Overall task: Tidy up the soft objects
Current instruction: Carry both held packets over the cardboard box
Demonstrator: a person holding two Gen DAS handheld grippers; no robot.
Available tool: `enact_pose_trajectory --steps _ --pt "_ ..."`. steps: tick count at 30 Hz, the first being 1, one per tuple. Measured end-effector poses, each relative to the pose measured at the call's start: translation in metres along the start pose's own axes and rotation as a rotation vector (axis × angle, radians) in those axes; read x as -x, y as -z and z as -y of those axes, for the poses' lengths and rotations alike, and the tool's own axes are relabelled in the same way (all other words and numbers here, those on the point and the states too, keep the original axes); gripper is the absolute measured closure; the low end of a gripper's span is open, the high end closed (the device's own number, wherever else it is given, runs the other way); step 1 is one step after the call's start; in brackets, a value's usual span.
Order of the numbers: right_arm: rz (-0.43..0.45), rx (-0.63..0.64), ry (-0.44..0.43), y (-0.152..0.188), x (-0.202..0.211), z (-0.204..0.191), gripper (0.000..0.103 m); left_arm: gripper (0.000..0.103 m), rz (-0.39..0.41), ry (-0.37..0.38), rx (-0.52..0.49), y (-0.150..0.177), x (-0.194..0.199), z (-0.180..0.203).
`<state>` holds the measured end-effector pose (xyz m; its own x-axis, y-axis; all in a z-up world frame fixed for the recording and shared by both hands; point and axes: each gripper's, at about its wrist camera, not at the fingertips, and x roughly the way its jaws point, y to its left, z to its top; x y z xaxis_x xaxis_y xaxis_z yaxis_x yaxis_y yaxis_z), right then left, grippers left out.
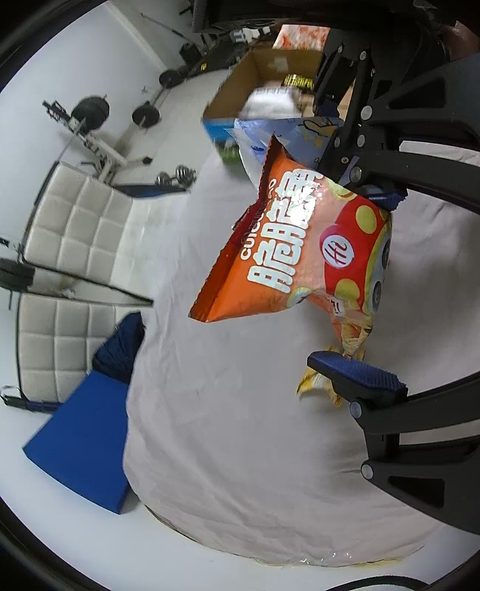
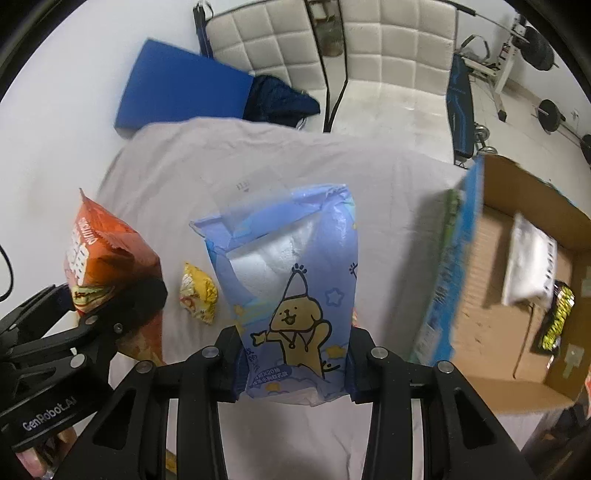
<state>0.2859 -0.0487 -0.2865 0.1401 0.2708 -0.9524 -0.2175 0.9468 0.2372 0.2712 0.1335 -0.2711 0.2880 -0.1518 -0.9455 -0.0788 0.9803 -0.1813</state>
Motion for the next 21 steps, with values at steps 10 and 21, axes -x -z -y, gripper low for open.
enact_pose_trajectory --steps 10,21 --pt "0.125 -0.129 -0.011 0.069 0.103 0.059 0.061 0.039 0.051 0.126 -0.071 0.021 0.054 0.083" --pt "0.19 -0.301 0.064 0.126 0.166 0.169 0.061 0.039 0.022 0.212 -0.192 0.022 0.046 0.184"
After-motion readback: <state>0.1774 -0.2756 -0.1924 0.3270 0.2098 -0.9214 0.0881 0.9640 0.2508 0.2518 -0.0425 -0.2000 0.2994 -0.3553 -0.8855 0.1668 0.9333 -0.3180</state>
